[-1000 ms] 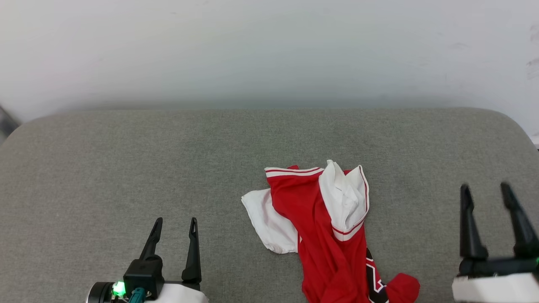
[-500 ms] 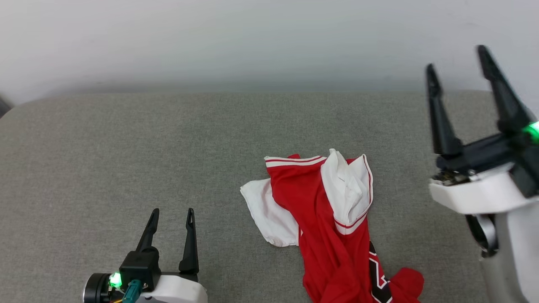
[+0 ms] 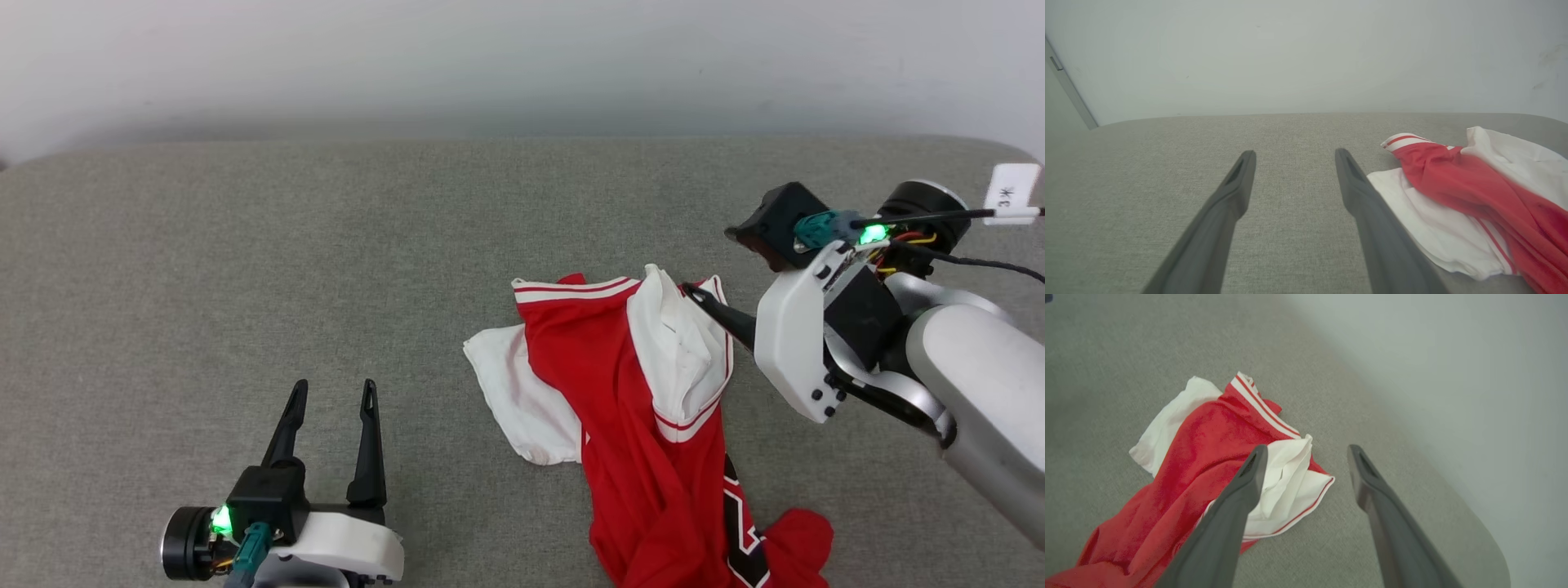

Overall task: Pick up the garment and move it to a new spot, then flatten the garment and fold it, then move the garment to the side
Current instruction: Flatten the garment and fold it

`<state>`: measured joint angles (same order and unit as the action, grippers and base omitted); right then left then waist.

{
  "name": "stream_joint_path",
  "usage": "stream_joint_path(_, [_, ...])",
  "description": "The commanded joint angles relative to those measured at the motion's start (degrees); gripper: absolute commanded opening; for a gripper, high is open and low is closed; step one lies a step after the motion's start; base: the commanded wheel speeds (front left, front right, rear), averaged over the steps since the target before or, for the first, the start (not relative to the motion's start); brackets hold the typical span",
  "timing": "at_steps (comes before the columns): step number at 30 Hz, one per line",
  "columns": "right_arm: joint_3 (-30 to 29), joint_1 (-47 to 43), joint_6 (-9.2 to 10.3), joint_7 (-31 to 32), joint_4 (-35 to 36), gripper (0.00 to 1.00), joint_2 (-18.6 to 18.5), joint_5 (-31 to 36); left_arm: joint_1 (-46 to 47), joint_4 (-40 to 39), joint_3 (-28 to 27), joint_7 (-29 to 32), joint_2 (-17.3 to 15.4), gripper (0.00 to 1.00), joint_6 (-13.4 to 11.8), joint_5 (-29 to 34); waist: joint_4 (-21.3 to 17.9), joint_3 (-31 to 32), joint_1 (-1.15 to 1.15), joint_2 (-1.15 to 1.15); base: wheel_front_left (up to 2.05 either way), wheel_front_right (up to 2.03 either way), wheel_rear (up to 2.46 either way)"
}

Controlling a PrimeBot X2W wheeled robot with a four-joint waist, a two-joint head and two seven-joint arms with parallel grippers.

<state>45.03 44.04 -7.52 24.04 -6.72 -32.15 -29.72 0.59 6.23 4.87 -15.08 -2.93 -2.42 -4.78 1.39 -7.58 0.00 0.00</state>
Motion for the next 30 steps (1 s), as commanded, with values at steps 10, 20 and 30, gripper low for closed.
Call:
stream_joint_path(10, [19.9, 13.2, 0.06, 18.3, -2.5, 1.00, -6.6, -14.3, 4.7, -0.6, 2.6, -0.1, 0.0, 1.00, -0.7, -2.0, 3.3, -7.1, 0.00, 0.00, 0.00, 0.00, 0.00])
stream_joint_path(20, [26.8, 14.6, 0.05, 15.9, -8.2, 1.00, -5.7, -17.4, 7.9, -1.0, 3.8, -0.1, 0.1, 1.00, -1.6, -3.3, 6.3, -12.0, 0.00, 0.00, 0.00, 0.00, 0.00])
stream_joint_path(30, [28.1, 16.1, 0.05, 5.4, -8.0, 0.00, -6.0, -17.9, 6.5, 0.1, 2.8, -0.1, 0.1, 1.00, -2.0, -2.9, 4.6, -8.7, 0.00, 0.00, 0.00, 0.00, 0.00])
